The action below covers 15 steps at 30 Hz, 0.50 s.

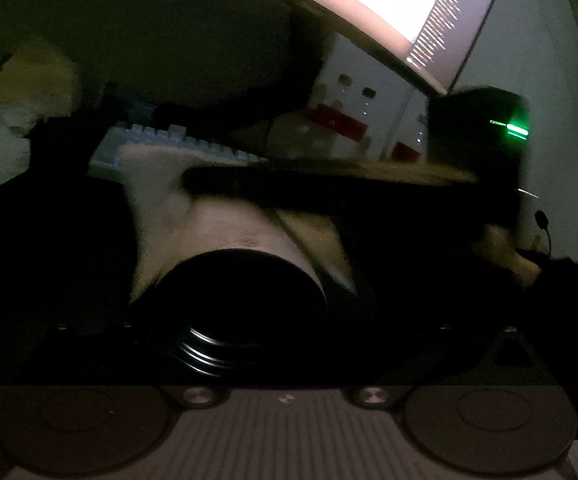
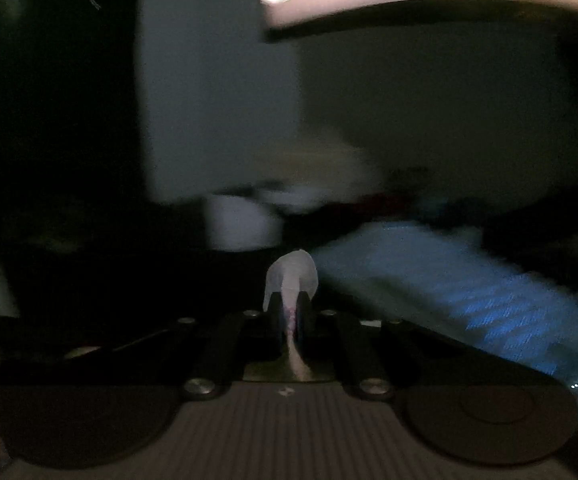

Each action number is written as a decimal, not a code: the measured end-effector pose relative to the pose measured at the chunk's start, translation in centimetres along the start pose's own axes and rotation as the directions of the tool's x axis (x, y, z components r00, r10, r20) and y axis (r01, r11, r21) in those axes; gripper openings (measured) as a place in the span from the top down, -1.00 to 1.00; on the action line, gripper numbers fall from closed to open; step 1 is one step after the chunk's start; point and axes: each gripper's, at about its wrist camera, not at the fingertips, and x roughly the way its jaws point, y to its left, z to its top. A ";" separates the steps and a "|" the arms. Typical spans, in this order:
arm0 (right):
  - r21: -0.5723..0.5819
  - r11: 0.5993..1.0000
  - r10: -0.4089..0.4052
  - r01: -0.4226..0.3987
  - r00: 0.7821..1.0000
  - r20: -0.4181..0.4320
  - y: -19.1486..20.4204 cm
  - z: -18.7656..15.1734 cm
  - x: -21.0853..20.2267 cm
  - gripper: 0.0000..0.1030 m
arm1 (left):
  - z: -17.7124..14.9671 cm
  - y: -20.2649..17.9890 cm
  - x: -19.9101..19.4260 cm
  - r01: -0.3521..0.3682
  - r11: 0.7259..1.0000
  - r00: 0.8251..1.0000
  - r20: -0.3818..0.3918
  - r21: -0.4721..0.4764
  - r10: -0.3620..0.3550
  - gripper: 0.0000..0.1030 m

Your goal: Clean container

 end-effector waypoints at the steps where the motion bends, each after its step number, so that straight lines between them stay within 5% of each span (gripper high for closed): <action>1: -0.023 0.999 0.048 -0.048 0.999 0.005 0.8 -0.1 -0.2 0.84 | 0.1 0.2 0.0 0.000 1.000 1.000 0.002 -0.005 0.000 -1.00; 3: -0.066 0.997 0.048 -0.048 0.999 0.006 1.6 -0.1 -0.2 0.84 | 0.3 0.5 -0.1 -0.001 1.000 1.000 0.004 -0.014 0.001 -1.00; 10: -0.042 0.970 -0.240 0.240 0.971 0.003 -1.8 0.8 2.0 0.84 | 0.9 -1.0 -0.8 -0.104 0.995 0.995 0.012 0.011 0.103 -0.99; 15: -0.024 0.985 -0.169 0.168 0.986 -0.013 -0.4 0.7 1.0 0.84 | 1.2 -1.7 -0.2 -0.113 0.992 0.994 0.008 0.048 0.113 -0.88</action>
